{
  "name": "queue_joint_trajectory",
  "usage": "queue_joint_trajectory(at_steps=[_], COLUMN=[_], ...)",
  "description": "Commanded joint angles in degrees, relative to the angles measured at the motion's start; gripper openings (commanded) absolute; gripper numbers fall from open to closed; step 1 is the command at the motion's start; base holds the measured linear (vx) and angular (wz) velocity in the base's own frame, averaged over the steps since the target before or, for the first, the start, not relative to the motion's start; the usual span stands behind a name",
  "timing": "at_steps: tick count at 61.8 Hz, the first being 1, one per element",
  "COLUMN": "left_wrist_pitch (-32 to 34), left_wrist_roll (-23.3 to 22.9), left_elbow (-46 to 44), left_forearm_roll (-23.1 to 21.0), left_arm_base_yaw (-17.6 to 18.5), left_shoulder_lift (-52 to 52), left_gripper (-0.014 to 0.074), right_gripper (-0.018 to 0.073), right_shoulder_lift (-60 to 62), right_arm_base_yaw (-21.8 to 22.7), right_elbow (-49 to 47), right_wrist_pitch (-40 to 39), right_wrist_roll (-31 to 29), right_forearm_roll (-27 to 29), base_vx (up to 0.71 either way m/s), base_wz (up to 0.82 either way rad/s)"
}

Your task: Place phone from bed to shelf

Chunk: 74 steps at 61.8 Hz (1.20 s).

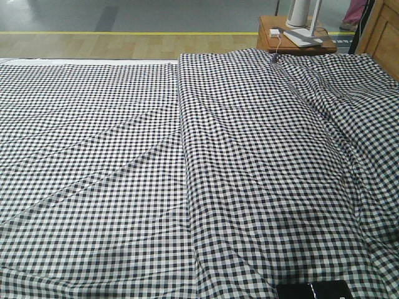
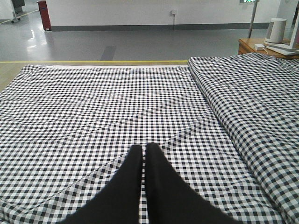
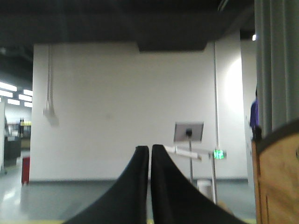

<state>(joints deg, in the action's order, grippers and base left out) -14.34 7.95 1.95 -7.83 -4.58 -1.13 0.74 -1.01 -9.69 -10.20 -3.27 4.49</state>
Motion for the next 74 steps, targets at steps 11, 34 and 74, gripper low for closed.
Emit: queue_joint_trajectory(at_steps=[11, 34, 74], left_wrist_pitch=[3.98, 3.98, 3.98], left_wrist_roll=[-0.22, -0.22, -0.22], left_elbow=[0.16, 0.16, 0.16], left_forearm_roll=[-0.51, -0.51, -0.51], left_arm_base_yaw=[0.24, 0.24, 0.24], left_shoulder_lift=[-0.28, -0.28, -0.28], left_gripper=[0.0001, 0.0001, 0.0001], right_gripper=[-0.0004, -0.0004, 0.0264], right_shoulder_lift=[-7.49, -26.81, -46.44], right_arm_base_yaw=[0.27, 0.27, 0.27], right_elbow=[-14.51, -37.17, -39.89], right_wrist_pitch=[-1.75, 19.29, 30.86], right_wrist_roll=[-0.41, 0.02, 0.02], right_forearm_roll=[-0.69, -0.69, -0.69], base_vx=[0.0, 0.0, 0.0], base_wz=[0.0, 0.0, 0.0])
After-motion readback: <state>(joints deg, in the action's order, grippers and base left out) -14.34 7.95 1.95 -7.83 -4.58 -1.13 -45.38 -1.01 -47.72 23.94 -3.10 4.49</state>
